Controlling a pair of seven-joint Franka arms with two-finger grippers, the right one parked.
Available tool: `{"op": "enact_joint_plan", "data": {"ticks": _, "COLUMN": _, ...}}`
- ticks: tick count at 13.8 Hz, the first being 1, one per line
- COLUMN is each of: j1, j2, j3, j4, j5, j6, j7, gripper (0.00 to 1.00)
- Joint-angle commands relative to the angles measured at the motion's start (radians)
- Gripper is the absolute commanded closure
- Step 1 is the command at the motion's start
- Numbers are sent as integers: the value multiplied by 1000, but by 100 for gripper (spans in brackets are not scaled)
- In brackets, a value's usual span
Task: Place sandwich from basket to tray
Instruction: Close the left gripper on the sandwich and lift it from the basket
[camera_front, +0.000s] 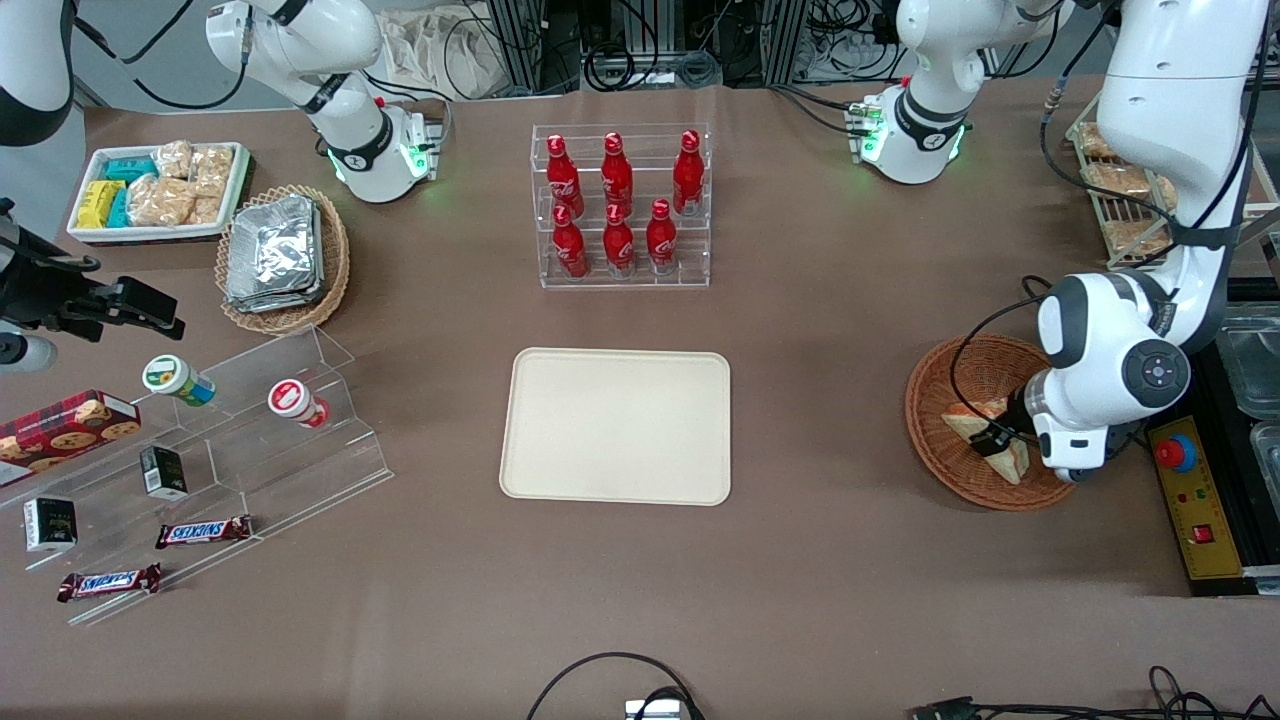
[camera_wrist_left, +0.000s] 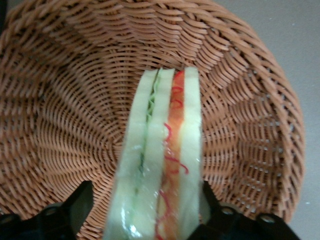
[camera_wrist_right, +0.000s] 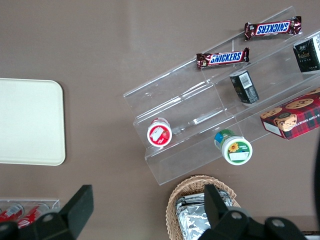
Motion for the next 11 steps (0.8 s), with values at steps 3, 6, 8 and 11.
{"op": "enact_joint_plan", "data": {"ticks": 3, "j1": -11, "j2": 8, "j3": 0, "j4": 29, "j5": -1, "j6": -5, "j7": -30, "gripper": 100}}
{"op": "enact_joint_plan", "data": {"ticks": 6, "j1": -11, "j2": -13, "j3": 0, "j4": 27, "j5": 4, "j6": -11, "j7": 4, "gripper": 100}}
{"op": "enact_joint_plan", "data": {"ticks": 8, "j1": -13, "j2": -39, "j3": 0, "j4": 26, "j5": 4, "j6": -23, "j7": 41, "gripper": 100}}
{"op": "enact_joint_plan", "data": {"ticks": 11, "j1": -19, "j2": -106, "j3": -3, "j4": 33, "j5": 11, "j6": -72, "j7": 81, "gripper": 100}}
